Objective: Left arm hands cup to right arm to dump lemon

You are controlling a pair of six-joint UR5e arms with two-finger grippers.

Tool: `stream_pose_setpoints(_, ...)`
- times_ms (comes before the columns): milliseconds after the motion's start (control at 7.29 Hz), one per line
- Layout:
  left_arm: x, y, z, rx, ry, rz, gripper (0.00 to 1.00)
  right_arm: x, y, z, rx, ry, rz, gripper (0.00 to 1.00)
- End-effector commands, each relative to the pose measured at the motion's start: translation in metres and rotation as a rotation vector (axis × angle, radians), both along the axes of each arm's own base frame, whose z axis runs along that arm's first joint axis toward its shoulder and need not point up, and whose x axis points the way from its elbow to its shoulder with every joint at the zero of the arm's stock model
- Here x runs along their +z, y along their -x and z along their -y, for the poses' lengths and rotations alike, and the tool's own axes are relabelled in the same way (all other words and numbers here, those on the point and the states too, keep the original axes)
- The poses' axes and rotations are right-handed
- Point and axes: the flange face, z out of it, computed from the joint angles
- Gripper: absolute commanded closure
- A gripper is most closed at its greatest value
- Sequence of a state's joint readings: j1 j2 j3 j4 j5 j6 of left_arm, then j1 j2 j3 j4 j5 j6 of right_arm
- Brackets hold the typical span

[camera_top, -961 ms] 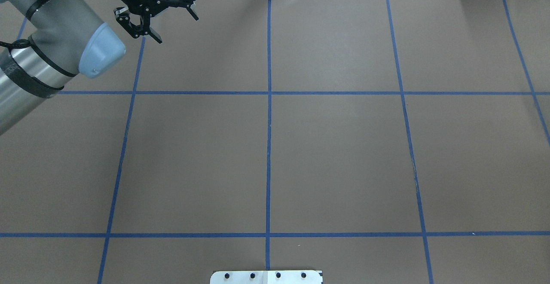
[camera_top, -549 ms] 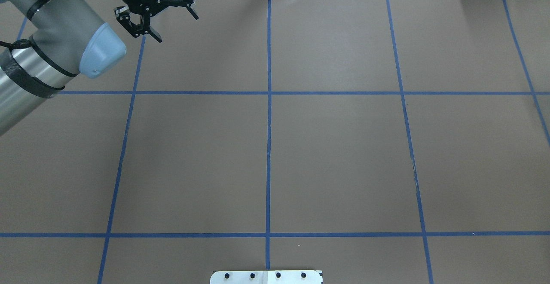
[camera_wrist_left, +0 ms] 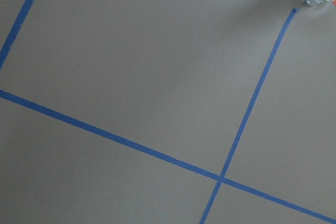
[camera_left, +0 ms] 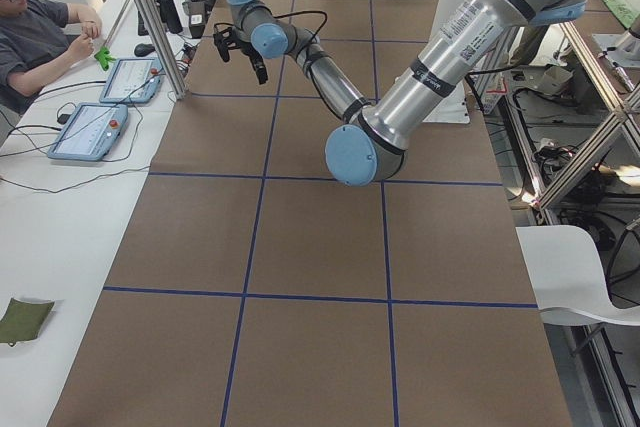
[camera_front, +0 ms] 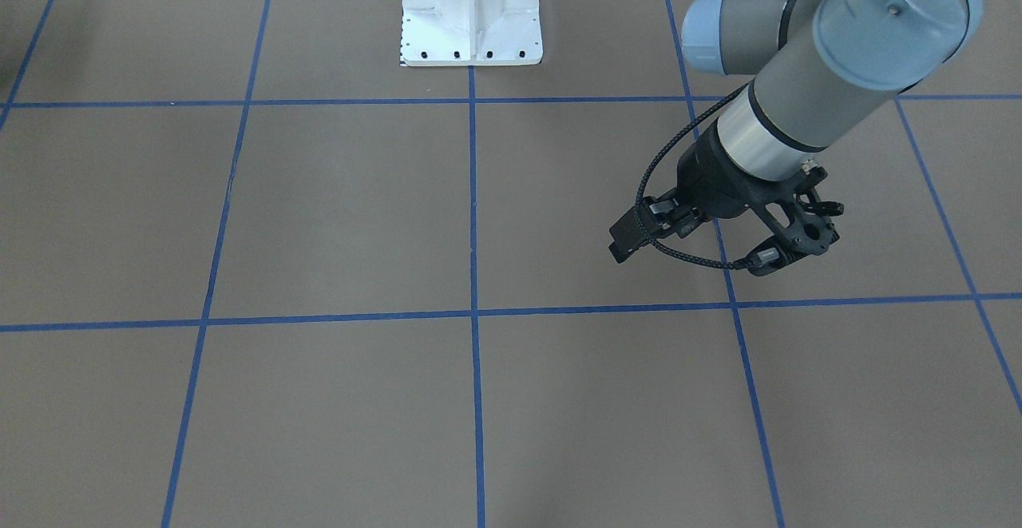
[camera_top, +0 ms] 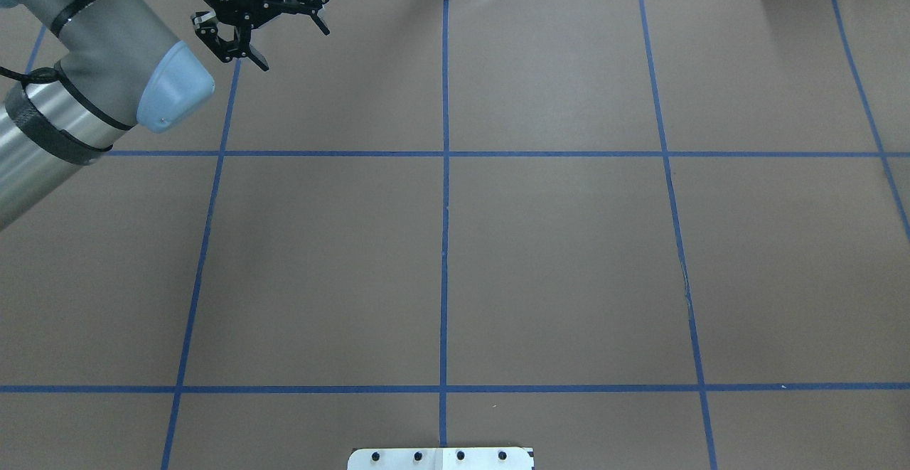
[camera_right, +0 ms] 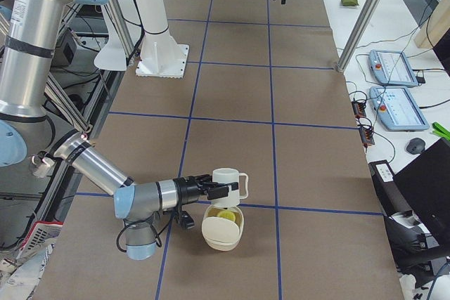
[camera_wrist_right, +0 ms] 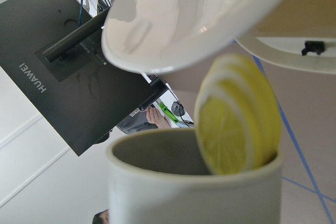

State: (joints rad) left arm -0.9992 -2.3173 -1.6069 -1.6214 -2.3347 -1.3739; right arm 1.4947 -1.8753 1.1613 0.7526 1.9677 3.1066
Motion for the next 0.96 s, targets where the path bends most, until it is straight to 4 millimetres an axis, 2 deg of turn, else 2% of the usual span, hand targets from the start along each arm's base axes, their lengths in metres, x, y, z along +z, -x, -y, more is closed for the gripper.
stream_pose_setpoints(0, -0.0090, 0.0002, 0.0017, 0.006, 0.000, 0.020, 0.00, -0.0004, -0.0008, -0.0010, -0.004, 0.016, 0.034, 0.83)
stream_pose_setpoints(275, -0.0101, 0.0002, 0.0017, 0.007, -0.002, 0.020, 0.00, -0.0049, 0.0001, -0.0005, -0.024, 0.024, 0.087, 0.81)
stream_pose_setpoints(549, -0.0095, -0.0001, 0.0021, 0.013, -0.012, 0.021, 0.00, -0.0047, -0.0002, -0.0081, -0.027, -0.030, 0.063, 0.80)
stream_pose_setpoints(824, -0.0085, 0.0009, 0.0026, 0.012, -0.010, 0.022, 0.00, -0.0101, 0.0001, -0.0077, -0.013, -0.170, -0.129, 0.81)
